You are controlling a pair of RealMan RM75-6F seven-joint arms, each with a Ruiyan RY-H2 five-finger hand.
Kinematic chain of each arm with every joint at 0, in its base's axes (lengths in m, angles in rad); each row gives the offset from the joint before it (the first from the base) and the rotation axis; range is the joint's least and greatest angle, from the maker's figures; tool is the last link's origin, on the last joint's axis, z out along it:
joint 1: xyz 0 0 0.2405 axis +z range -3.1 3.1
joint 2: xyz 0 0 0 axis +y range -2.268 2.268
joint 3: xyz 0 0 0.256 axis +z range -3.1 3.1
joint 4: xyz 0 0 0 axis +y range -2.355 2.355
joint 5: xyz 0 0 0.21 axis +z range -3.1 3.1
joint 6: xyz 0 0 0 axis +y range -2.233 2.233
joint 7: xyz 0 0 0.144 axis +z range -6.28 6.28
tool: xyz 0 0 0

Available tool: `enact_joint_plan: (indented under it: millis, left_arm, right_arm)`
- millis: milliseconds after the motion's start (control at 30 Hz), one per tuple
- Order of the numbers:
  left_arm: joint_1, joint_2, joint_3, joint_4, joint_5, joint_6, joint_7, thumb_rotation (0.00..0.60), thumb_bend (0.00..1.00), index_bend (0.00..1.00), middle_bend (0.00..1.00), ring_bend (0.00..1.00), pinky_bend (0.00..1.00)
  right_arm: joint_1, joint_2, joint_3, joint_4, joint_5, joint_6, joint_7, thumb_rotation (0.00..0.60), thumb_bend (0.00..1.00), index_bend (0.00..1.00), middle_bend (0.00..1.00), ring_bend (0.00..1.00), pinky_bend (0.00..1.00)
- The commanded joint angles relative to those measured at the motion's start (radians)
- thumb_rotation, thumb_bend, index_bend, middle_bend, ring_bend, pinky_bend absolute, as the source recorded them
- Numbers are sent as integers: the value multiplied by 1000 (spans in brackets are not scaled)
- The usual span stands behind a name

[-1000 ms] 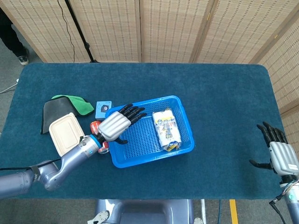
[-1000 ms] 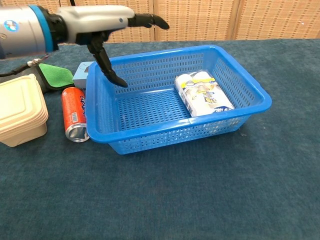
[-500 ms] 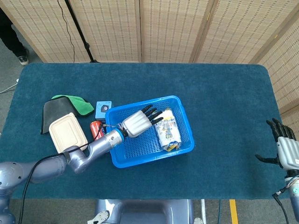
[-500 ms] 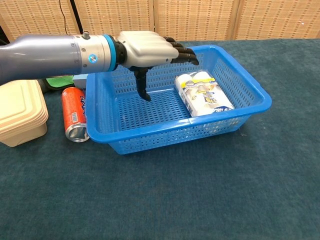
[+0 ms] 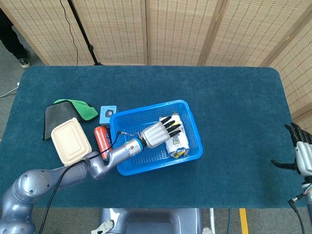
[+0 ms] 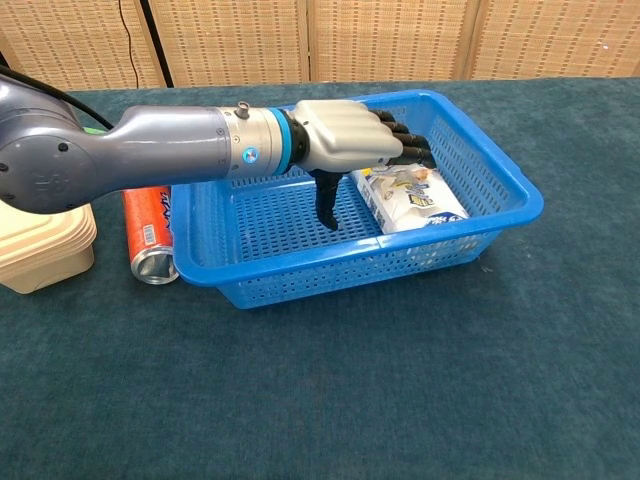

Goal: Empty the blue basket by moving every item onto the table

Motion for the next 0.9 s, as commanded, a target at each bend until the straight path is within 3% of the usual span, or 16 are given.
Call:
enact_joint_plan:
  millis: [33,167,267,367,433,467,533,633,733,900]
  left_arm:
    - [-30,-25,-10,32,-8,-26,16,600,0,0,0,0,0]
    - [-62,-54,-19,68,-33,-71,33,600,0,0,0,0,0]
    - [-83,-70,-21,86,-47,-106,42,600,81,0,0,0,0]
    - [-100,-87,-24,101,-63,-134,44,600,290,0,0,0,6]
    - [-109,-97,-24,112,-67,-139,48,600,451,2,12,19,109]
    - [-110,-100,-24,115,-66,-136,49,600,502,33,57,67,185]
    - [-109,-106,-23,118,-63,-120,43,600,616,252,311,312,428]
    - [-103,-103,-15,116,-42,-79,32,600,712,518,537,515,574]
    - [-87,-88,-10,97,-17,-19,3,600,744,580,579,553,604]
    - [-44,16,-17,-11,48,151,-79,600,738,583,581,550,605]
  right_arm:
    - [-1,2,1,1,2,0,2,600,0,0,0,0,0]
    - [-3,4,1,-1,4,0,2,600,0,0,0,0,0]
    - [-4,6,2,-2,4,1,2,600,0,0,0,0,0]
    - [-6,8,4,-4,6,5,1,600,0,0,0,0,0]
    - [-7,8,5,-4,8,7,2,600,0,0,0,0,0]
    - [-8,9,6,-5,9,8,3,600,0,0,0,0,0]
    - [-9,9,6,-4,10,8,4,600,0,0,0,0,0]
    - [-10,9,5,-4,10,7,4,600,0,0,0,0,0]
    - [-11,9,4,-6,5,8,4,600,0,0,0,0,0]
    - [-12,10,0,-12,-5,10,1,600,0,0,0,0,0]
